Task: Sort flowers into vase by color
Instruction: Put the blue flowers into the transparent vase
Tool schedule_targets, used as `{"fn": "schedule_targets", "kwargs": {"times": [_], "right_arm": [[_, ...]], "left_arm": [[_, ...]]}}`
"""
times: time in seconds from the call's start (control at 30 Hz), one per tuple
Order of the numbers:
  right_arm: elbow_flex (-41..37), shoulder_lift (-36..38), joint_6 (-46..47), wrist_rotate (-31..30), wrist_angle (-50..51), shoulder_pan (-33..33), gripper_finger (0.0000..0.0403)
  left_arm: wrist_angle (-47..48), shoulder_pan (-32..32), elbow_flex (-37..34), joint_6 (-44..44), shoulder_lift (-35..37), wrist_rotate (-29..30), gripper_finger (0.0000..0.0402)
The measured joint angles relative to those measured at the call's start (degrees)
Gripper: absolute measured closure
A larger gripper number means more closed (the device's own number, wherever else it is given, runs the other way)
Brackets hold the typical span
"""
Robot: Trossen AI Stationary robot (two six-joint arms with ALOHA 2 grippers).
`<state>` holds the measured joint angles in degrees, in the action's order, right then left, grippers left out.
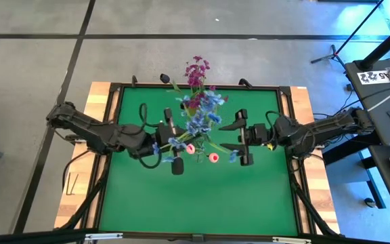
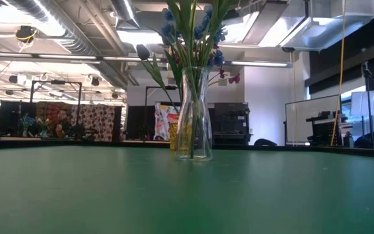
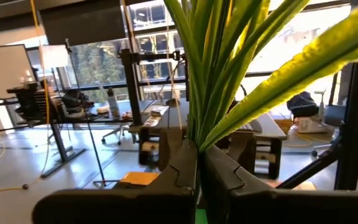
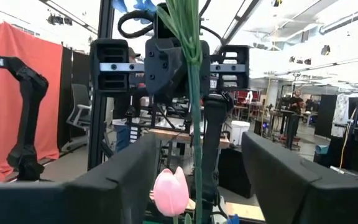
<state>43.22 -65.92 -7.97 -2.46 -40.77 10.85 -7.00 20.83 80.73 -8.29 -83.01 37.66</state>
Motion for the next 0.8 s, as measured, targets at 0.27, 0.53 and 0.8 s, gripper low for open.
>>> {"fn": "schedule_targets", "kwargs": {"times": [0.27,0.53,0.8], "right_arm": [[0.0,6.1,0.1,-0.1,9.5,0.0,0.0155],[0.0,6.6,0.1,-0.1,12.7,0.0,0.0155],[0.0,6.6,0.2,-0.1,14.0,0.0,0.0155]], "left_arm": [[3.4,2.7,0.0,-1.3,4.4,5.0,0.0401],[6.8,6.4,0.0,-3.6,8.0,12.1,0.0401],[11.2,11.9,0.0,-4.0,12.1,20.4,0.0401]]}}
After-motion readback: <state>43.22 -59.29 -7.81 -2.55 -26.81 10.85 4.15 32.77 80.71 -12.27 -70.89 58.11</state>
